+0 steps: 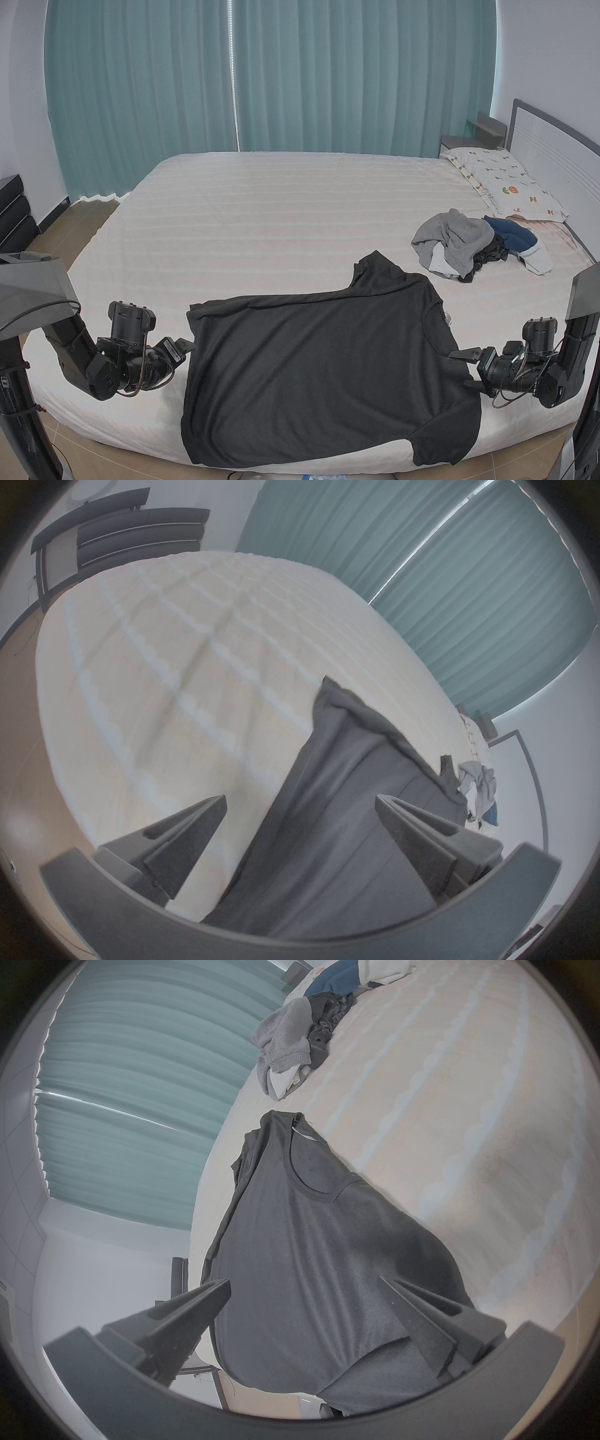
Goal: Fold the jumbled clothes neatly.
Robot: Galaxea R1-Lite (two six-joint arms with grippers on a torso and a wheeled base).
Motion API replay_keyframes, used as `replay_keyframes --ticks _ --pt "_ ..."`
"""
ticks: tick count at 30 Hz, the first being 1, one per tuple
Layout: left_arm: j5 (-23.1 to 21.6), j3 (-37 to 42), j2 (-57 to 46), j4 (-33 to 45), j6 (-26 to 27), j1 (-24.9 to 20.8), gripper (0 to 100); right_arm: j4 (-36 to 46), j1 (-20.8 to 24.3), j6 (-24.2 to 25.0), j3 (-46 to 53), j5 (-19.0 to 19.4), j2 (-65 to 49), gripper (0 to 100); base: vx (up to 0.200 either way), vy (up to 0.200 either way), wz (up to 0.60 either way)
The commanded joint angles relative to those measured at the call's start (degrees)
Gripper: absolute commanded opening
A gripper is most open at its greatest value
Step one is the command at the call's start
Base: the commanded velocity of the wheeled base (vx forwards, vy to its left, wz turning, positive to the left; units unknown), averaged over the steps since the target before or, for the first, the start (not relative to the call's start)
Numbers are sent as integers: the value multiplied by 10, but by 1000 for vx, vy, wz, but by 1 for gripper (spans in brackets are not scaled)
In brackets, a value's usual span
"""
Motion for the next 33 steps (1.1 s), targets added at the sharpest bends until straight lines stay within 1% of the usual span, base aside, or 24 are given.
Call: replay_keyframes --ticks 1,2,5,6,7,9,10,11,19,23,33 --pt "1 -32 -7 2 -8 2 100 0 0 0 1 0 1 100 0 0 0" --pt "1 -34 -7 3 -8 2 100 0 0 1 0 0 1 100 0 0 0" --pt "1 -99 1 42 -8 8 100 0 0 0 1 0 1 100 0 0 0" --pt "1 -99 1 42 -8 8 100 0 0 0 1 0 1 100 0 0 0" --pt "1 -155 17 82 -8 12 100 0 0 0 1 1 1 100 0 0 0" --pt "1 -214 48 113 -9 17 100 0 0 0 1 1 1 100 0 0 0" --pt "1 -225 55 119 -9 18 100 0 0 1 1 0 1 100 0 0 0" --pt "1 -261 82 130 -9 21 100 0 0 0 1 1 1 100 0 0 0" --pt "3 -415 209 134 6 31 100 0 0 0 1 1 1 100 0 0 0" --pt "9 -454 239 132 10 35 100 0 0 -1 1 1 1 100 0 0 0" --pt "9 -450 244 132 8 48 100 0 0 -1 0 1 1 100 0 0 0"
